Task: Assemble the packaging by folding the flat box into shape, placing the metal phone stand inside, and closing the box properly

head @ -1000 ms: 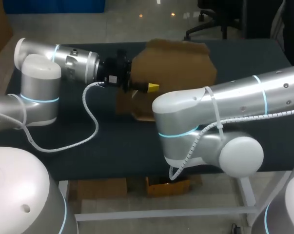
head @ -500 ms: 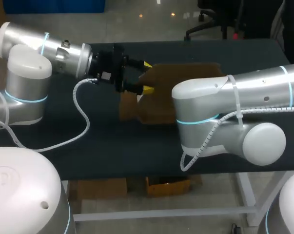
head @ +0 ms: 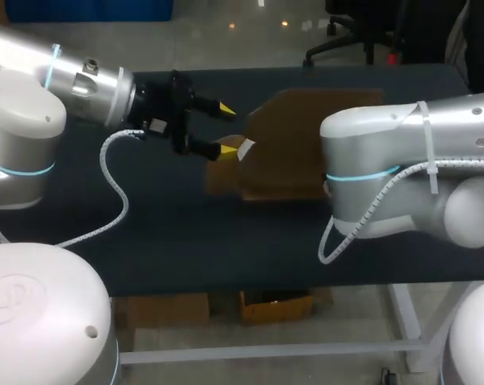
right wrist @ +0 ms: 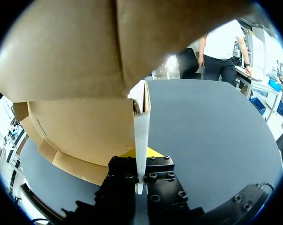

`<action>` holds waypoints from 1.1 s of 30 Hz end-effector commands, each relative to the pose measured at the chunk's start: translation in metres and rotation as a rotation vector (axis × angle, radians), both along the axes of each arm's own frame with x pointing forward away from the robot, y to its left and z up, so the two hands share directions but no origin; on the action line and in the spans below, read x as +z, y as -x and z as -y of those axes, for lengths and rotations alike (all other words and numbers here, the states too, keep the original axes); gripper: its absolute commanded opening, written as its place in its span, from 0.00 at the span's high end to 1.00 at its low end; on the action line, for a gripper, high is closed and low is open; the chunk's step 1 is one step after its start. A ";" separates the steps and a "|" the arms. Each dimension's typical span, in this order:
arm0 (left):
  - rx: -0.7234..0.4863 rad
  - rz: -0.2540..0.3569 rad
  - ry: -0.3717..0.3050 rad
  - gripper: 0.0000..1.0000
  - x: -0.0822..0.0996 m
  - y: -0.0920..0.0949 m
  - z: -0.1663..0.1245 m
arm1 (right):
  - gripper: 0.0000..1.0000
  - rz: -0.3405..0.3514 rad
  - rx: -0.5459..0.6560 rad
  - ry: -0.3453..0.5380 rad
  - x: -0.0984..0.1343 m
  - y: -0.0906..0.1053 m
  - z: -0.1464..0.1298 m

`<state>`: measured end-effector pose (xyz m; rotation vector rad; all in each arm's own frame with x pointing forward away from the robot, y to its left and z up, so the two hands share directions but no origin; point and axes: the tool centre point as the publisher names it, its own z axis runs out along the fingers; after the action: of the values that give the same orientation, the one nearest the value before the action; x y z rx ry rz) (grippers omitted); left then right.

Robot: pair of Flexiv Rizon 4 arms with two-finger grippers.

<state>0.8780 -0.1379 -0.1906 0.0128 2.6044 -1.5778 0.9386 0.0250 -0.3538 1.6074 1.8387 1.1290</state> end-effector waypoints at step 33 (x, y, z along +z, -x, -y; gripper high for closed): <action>-0.058 -0.103 -0.193 0.00 0.010 0.000 -0.069 | 1.00 -0.480 0.407 -0.081 0.045 -0.005 0.008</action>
<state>0.8701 -0.0695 -0.1842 0.0060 2.8121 -1.3796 0.9431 0.0237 -0.3166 1.5975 2.1190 1.3417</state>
